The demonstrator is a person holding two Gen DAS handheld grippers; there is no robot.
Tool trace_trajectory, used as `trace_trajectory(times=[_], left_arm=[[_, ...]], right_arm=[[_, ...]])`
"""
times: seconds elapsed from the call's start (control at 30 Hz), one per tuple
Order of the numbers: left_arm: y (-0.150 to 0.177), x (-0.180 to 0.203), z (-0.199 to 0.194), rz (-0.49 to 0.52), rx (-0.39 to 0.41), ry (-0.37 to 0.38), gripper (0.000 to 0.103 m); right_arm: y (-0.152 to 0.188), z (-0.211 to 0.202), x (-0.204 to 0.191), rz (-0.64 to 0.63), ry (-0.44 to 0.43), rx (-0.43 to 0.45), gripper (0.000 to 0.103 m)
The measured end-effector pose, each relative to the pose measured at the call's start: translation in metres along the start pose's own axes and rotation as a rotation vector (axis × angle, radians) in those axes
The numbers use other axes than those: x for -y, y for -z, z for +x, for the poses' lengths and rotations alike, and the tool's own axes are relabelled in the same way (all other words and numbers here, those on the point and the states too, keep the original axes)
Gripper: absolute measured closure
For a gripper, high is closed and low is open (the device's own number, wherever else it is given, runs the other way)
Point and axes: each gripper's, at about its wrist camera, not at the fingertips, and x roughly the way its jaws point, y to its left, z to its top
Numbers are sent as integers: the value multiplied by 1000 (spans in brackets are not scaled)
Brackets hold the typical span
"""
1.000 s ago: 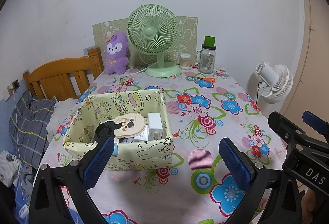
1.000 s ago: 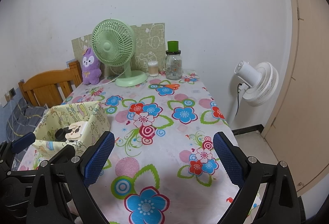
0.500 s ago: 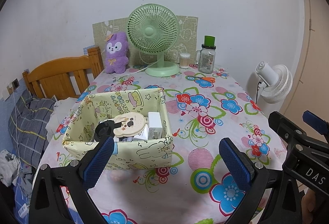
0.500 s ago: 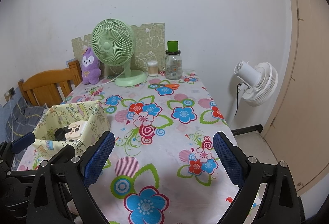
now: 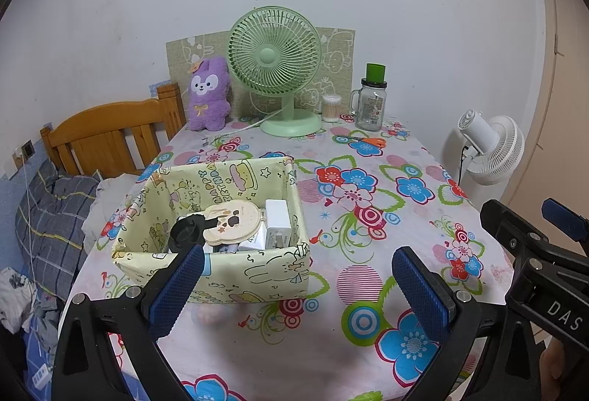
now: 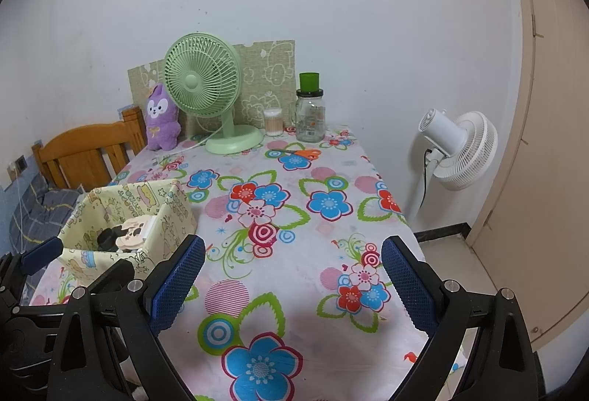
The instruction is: Organize rigid objects
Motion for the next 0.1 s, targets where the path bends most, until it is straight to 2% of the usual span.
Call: trace_trajectory(times=[0.1], left_arm=[[0,0,0,-1,-1,1,0]], right_arm=[[0,0,0,-1,0,-1,5]])
